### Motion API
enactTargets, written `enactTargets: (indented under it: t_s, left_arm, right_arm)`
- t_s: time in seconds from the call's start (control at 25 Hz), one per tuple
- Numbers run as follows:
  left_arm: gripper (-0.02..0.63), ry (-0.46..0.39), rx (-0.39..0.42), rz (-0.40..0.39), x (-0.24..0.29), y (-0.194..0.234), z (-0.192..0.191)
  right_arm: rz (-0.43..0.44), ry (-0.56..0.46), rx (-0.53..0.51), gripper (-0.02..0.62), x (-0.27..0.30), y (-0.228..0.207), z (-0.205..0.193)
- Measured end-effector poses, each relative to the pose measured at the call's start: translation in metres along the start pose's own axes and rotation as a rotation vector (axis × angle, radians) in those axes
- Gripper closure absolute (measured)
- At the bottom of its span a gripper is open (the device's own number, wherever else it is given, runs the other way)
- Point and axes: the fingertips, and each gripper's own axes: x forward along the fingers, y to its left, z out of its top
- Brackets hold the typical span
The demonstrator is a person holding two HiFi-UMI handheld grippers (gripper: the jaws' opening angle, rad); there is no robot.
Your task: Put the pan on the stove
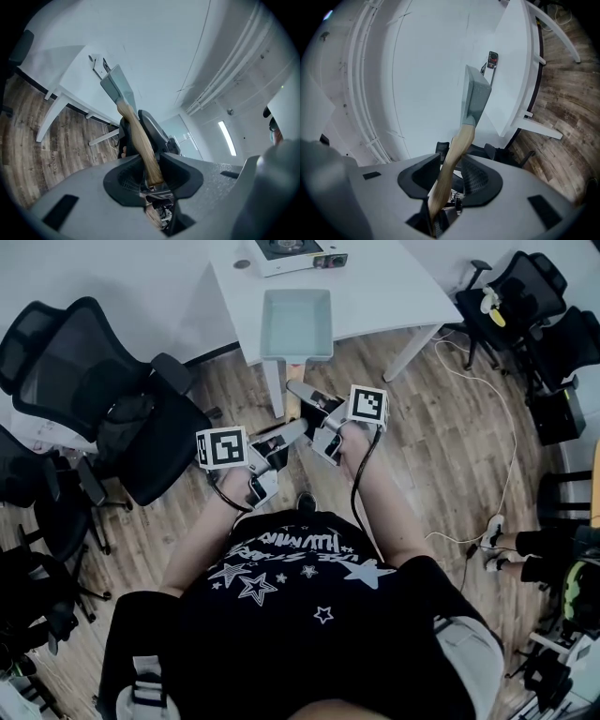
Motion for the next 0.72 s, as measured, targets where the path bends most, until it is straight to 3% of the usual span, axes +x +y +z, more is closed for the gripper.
enactTargets:
  t_s: [0.24, 0.72]
  left_arm:
    - [0.499, -0.026, -0.009, 0.02, 0.026, 0.007, 0.006]
    - [0.499, -0.053, -0.003, 0.035, 0.032, 0.019, 0.01]
  right_arm:
    - [0.006, 0.033, 0.014, 0.457, -0.007, -0.012, 0.022]
    - [0.028, 0.058, 0.023, 0.459, -0.002, -0.024, 0.026]
